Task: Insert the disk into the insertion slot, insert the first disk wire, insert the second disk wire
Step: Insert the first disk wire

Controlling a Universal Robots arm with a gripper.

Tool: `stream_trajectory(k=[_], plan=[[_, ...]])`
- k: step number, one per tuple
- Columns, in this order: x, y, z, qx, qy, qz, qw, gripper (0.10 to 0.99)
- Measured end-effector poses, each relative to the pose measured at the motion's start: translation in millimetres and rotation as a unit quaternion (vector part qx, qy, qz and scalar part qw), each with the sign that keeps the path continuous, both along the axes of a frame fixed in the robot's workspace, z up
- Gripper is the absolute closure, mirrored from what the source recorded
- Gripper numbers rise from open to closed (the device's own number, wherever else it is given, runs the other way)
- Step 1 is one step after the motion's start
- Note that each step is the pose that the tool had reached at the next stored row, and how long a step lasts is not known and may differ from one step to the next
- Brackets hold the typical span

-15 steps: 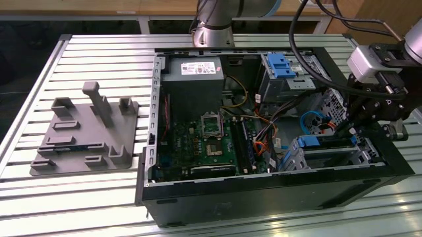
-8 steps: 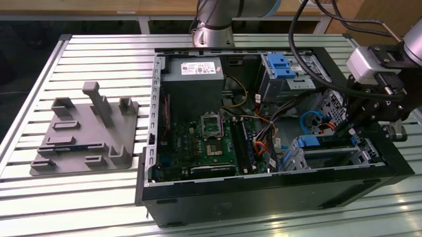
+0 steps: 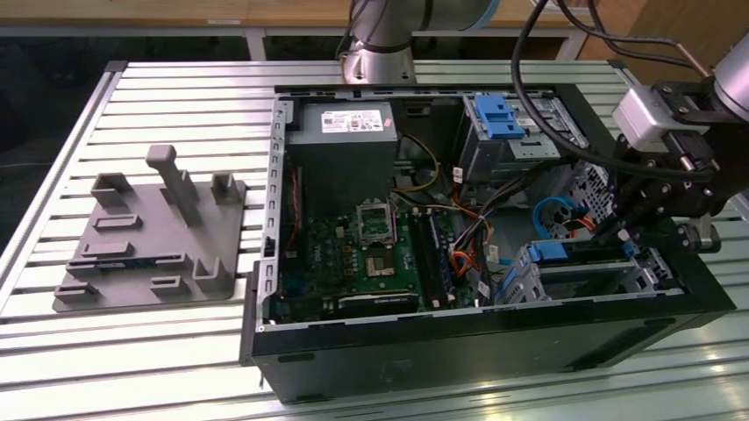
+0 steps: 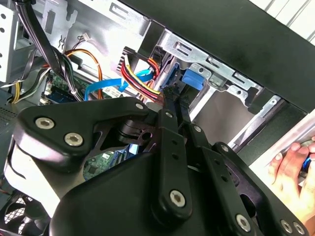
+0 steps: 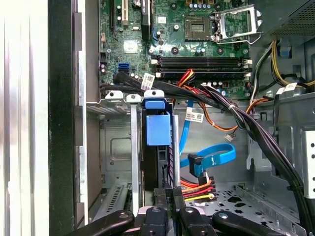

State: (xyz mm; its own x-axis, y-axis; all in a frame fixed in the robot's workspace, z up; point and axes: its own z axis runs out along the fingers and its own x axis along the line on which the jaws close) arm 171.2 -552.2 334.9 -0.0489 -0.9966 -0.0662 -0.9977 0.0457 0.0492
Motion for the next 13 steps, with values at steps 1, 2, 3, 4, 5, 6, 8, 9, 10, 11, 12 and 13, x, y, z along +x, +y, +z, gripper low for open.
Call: stream_trajectory(k=[1, 2, 3, 4, 5, 6, 8, 9, 10, 11, 12, 13], plan=[[0.0, 0.0, -0.3, 0.0000, 0.0000, 0.000, 1.0000, 0.925], [0.0, 0.0, -0.5, 0.0000, 0.0000, 0.000, 1.0000, 0.925], [0.0, 0.0, -0.8, 0.0000, 0.0000, 0.000, 1.0000, 0.925], [0.0, 0.0, -1.0, 0.0000, 0.0000, 0.000, 1.0000, 0.925], [0.0, 0.0, -1.3, 0.0000, 0.0000, 0.000, 1.0000, 0.925], [0.0, 0.0, -1.6, 0.0000, 0.0000, 0.000, 1.0000, 0.925], [0.0, 0.0, -2.1, -0.0001, 0.0000, 0.000, 1.0000, 0.925], [0.0, 0.0, -2.4, 0.0000, 0.0000, 0.000, 1.0000, 0.925], [0.0, 0.0, -2.6, 0.0000, 0.0000, 0.000, 1.0000, 0.925], [0.0, 0.0, -2.9, -0.0001, 0.0000, 0.000, 1.0000, 0.925], [0.0, 0.0, -3.2, 0.0000, 0.0000, 0.000, 1.0000, 0.925], [0.0, 0.0, -3.6, 0.0000, 0.0000, 0.000, 1.0000, 0.925]])
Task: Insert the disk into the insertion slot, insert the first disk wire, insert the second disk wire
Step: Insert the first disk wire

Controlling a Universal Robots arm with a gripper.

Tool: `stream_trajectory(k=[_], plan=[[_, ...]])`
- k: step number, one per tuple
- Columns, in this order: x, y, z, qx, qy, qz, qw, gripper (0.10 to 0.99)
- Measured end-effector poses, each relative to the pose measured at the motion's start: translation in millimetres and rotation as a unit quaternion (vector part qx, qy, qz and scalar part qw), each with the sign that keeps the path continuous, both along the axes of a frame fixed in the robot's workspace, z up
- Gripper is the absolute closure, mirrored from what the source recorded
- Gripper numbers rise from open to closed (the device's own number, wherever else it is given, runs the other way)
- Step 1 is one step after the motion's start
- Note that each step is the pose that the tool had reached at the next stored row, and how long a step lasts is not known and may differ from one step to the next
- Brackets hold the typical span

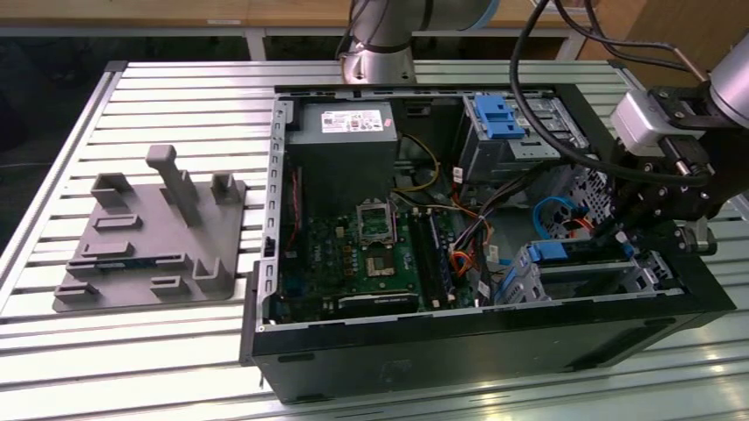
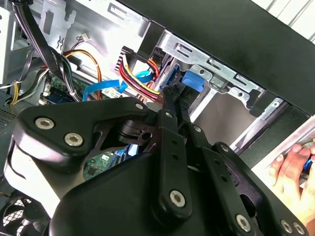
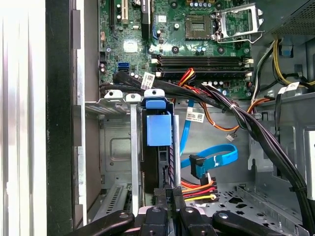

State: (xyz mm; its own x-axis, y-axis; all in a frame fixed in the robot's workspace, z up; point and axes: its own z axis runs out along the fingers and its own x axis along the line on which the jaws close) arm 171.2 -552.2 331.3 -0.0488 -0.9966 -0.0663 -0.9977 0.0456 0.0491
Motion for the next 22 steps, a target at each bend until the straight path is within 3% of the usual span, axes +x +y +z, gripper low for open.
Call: stream_trajectory(k=[9, 11, 12, 17, 22], plan=[[0.0, -0.6, -3.1, -0.0001, 0.0000, 0.000, 1.0000, 0.925], [-0.2, -0.7, -3.0, 0.0002, -0.0003, 0.000, 1.0000, 0.914], [-0.2, -0.7, -1.6, 0.0000, -0.0004, 0.000, 1.0000, 0.859], [-0.2, -0.7, 11.4, 0.0000, -0.0005, 0.000, 1.0000, 0.675], [-0.2, -0.4, 31.6, 0.0000, -0.0007, 0.000, 1.0000, 0.675]])
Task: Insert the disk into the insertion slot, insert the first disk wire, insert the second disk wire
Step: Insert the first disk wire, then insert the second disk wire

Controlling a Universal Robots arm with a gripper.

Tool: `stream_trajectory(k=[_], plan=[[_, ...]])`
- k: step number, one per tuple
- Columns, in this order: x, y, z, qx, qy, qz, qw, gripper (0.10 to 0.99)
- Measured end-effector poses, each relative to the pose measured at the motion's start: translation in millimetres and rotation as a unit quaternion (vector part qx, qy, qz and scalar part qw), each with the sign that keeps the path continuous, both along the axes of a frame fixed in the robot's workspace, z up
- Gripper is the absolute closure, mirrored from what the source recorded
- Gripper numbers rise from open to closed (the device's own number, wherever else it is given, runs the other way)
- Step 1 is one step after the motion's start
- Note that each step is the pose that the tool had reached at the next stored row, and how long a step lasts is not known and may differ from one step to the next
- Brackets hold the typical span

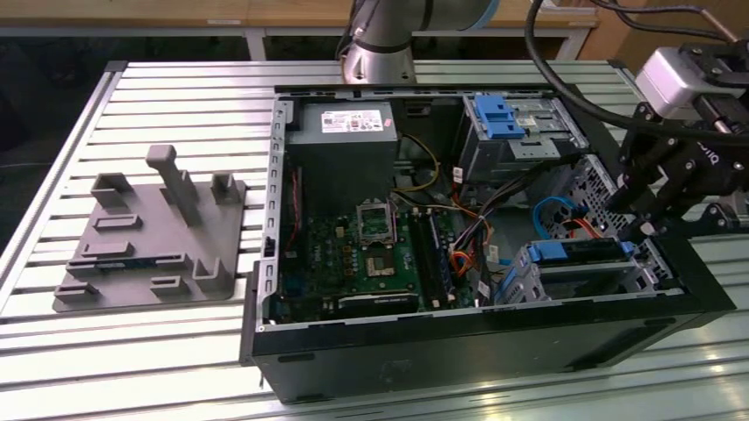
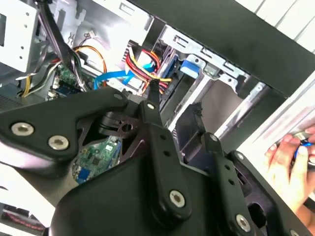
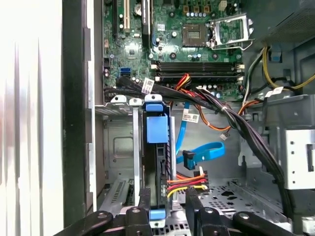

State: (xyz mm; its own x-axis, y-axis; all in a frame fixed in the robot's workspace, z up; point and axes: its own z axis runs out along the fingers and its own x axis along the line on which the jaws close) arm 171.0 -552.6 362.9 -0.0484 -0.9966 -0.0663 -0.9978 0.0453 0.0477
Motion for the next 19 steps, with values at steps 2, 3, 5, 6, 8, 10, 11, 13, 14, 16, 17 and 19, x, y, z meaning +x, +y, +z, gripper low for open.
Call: stream_trajectory(k=[2, 3, 5, 6, 8, 10, 11, 13, 14, 16, 17, 19], plan=[[0.0, 0.0, 0.5, 0.0001, 0.0000, 0.000, 1.0000, 0.675], [0.0, 0.0, 0.5, 0.0002, 0.0000, 0.000, 1.0000, 0.675], [0.0, 0.0, 2.5, 0.0000, 0.0000, 0.000, 1.0000, 0.675], [0.0, 0.0, 4.2, 0.0000, 0.0000, 0.000, 1.0000, 0.675], [0.0, 0.0, 4.4, 0.0000, 0.0000, 0.000, 1.0000, 0.675], [0.0, 0.0, 4.6, 0.0000, 0.0000, 0.000, 1.0000, 0.675], [0.0, 0.0, 4.6, 0.0000, 0.0000, 0.000, 1.0000, 0.675], [0.0, 0.0, 4.8, 0.0000, 0.0000, 0.000, 1.0000, 0.675], [0.0, 0.0, 4.9, 0.0000, 0.0000, 0.000, 1.0000, 0.675], [0.3, 0.1, 5.0, -0.0001, 0.0000, 0.000, 1.0000, 0.675], [0.4, 1.0, 5.1, -0.0001, 0.0000, 0.000, 1.0000, 0.675], [0.6, 7.5, 4.9, -0.0006, 0.0000, 0.000, 1.0000, 0.675]])
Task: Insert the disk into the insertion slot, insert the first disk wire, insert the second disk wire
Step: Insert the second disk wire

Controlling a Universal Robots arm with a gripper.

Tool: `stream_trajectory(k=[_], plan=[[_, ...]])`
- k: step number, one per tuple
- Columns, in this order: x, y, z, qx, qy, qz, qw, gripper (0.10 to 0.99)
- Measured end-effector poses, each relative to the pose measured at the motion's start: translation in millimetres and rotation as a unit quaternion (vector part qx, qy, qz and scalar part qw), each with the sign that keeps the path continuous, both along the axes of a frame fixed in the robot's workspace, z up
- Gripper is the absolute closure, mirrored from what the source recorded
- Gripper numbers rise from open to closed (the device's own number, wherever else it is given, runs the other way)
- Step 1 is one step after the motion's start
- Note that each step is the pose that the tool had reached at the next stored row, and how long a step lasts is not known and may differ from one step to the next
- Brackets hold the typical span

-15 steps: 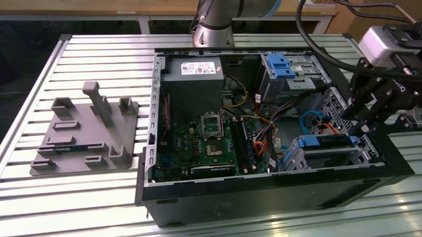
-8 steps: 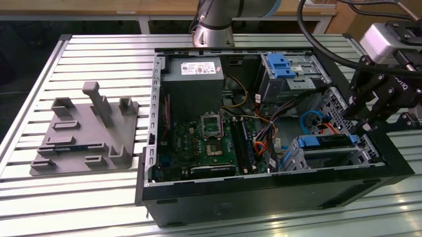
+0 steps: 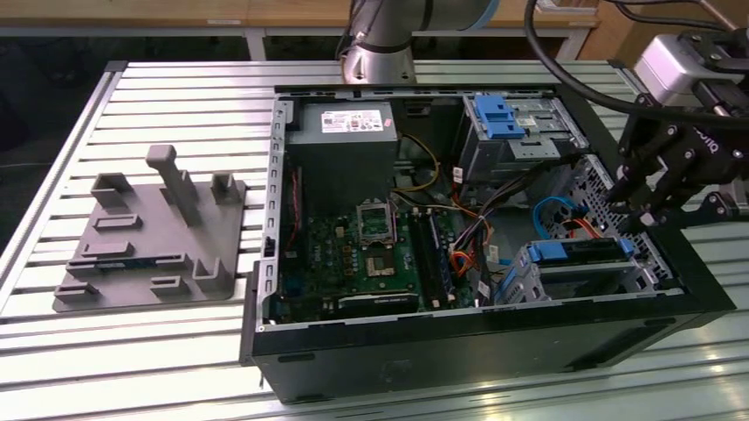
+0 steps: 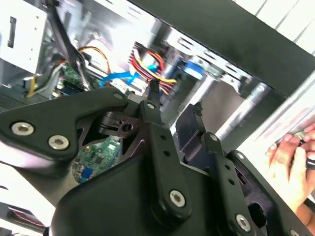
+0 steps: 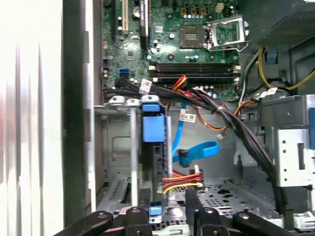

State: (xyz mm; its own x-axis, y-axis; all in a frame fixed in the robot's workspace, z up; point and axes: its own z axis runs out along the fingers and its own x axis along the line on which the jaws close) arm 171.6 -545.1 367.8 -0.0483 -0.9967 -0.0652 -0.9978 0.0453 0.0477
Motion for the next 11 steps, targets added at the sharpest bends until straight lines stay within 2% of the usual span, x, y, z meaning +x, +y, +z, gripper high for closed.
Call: stream_trajectory(k=[5, 7, 11], plan=[[-0.1, 20.9, -0.1, -0.0063, 0.0000, 0.000, 1.0000, 0.675], [-2.7, 24.8, -0.4, -0.0110, 0.0000, 0.001, 0.9999, 0.675], [-9.3, 26.9, -0.6, -0.0215, 0.0001, 0.008, 0.9997, 0.675]])
